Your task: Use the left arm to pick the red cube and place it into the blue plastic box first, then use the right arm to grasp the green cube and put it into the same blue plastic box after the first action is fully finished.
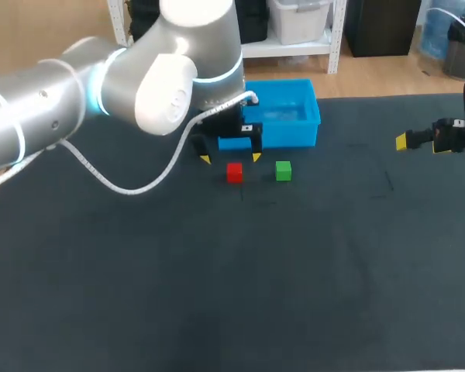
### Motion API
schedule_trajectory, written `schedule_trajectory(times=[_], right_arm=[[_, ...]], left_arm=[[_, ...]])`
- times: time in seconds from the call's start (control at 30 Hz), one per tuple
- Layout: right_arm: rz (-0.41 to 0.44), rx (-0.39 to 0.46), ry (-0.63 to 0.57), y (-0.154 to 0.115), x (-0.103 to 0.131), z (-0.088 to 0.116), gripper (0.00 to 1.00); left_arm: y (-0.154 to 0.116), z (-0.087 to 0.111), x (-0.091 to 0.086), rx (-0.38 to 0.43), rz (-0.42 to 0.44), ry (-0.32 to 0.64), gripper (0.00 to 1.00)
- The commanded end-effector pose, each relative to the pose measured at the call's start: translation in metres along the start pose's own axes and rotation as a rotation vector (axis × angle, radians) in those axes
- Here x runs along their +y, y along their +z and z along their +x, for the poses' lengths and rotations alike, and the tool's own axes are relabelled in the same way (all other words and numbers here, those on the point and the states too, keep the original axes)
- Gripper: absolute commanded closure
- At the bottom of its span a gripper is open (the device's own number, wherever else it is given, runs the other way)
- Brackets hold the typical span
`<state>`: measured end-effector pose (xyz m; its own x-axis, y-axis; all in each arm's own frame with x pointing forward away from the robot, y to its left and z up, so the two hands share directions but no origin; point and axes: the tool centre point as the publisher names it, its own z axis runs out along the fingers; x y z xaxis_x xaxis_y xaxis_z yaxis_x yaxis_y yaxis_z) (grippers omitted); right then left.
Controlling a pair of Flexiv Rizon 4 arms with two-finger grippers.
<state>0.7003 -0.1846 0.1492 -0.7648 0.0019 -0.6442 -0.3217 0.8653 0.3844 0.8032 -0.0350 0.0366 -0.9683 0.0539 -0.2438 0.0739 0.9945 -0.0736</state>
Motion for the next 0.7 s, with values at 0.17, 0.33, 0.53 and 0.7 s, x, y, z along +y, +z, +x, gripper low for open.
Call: schedule_trajectory(times=[0.17, 0.33, 0.53, 0.7], right_arm=[[0.001, 0.001, 0.000, 0.000, 0.000, 0.000, 0.00], [0.001, 0.001, 0.000, 0.000, 0.000, 0.000, 0.00], [0.001, 0.001, 0.000, 0.000, 0.000, 0.000, 0.00], [0.001, 0.001, 0.000, 0.000, 0.000, 0.000, 0.00]], left_arm=[[0.016, -0.002, 0.000, 0.010, 0.018, -0.007, 0.00], [0.021, -0.002, -0.001, 0.014, 0.024, -0.005, 0.00], [0.027, 0.000, 0.001, 0.026, 0.015, -0.008, 0.00], [0.031, 0.000, 0.001, 0.032, 0.006, -0.008, 0.00]])
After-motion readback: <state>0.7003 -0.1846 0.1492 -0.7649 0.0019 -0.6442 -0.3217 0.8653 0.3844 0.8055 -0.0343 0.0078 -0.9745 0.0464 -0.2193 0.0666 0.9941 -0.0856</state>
